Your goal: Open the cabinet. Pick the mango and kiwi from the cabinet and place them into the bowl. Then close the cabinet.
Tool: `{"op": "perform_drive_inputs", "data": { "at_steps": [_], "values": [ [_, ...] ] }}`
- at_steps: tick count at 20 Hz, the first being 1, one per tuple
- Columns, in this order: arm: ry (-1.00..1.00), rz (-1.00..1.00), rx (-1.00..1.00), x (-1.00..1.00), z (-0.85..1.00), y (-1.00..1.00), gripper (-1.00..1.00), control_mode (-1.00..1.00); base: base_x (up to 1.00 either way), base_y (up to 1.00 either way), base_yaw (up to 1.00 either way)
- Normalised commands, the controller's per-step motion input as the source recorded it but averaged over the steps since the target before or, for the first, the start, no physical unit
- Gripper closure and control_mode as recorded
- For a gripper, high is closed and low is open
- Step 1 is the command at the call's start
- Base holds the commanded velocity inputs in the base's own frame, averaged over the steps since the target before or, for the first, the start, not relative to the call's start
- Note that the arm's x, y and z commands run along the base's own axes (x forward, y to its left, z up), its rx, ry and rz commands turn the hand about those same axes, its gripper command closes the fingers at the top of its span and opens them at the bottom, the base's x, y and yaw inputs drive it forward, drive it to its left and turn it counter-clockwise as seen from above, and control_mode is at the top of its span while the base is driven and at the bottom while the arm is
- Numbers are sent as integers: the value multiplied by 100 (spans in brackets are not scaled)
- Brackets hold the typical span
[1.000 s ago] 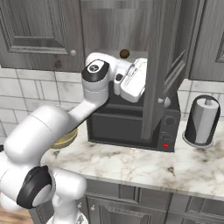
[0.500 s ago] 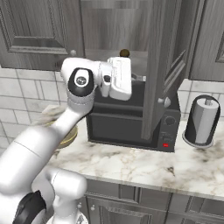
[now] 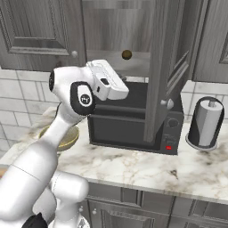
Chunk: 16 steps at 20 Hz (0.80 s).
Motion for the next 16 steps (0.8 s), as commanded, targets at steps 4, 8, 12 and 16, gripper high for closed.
{"op": "perform_drive_inputs", "data": {
  "at_steps": [4,8,12,16],
  "values": [
    [-2,47,-6,14,0,58,100,-100,0,0,0],
    [-6,46,-10,8,0,70,100,-100,0,0,0],
    [-10,45,-11,5,0,67,-100,-100,0,0,0],
    [-15,38,-8,5,4,36,-100,-100,0,0,0]
  ]
}}
